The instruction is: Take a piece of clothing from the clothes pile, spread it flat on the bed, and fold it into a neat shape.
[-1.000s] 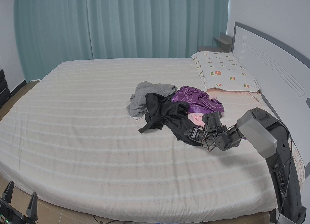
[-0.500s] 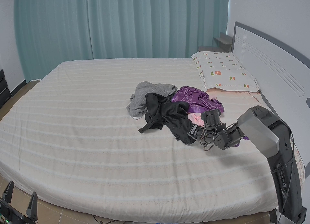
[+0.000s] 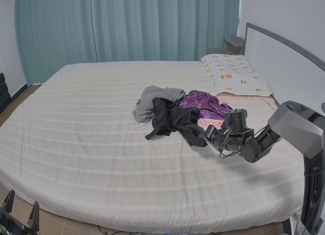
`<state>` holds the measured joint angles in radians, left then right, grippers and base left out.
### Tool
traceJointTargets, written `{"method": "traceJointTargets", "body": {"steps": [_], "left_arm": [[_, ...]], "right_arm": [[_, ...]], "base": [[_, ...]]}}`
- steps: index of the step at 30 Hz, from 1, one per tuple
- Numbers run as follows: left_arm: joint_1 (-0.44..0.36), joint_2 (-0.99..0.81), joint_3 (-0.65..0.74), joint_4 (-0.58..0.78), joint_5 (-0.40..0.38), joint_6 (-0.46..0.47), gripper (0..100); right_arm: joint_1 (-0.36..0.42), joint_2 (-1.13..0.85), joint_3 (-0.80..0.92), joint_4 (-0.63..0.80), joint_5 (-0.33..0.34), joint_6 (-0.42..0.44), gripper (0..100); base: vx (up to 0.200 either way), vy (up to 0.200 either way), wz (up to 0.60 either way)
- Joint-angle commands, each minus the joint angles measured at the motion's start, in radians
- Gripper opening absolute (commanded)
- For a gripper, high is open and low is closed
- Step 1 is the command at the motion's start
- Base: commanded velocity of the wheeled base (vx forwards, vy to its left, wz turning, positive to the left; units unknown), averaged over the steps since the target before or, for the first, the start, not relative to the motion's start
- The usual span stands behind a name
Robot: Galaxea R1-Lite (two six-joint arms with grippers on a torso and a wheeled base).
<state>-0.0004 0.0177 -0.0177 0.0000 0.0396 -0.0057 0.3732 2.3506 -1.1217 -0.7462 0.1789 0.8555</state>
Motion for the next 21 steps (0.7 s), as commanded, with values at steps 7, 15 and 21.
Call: {"method": "traceJointTargets", "body": {"steps": [7,15,21], "left_arm": [[0.0,-0.018,0.018,0.0,-0.024,0.02,100],[0.0,-0.018,0.018,0.002,-0.033,0.021,100],[-0.006,0.045,-0.192,-0.078,-0.038,-0.074,100]], "right_arm": [[0.093,-0.372,0.214,-0.07,-0.018,-0.007,0],[0.153,-0.488,0.244,-0.065,-0.058,-0.058,0],[0.227,-0.583,0.244,-0.071,-0.058,-0.09,0]], "base": [[0.0,0.0,0.0],[0.0,0.0,0.0],[0.0,0.0,0.0]]}}
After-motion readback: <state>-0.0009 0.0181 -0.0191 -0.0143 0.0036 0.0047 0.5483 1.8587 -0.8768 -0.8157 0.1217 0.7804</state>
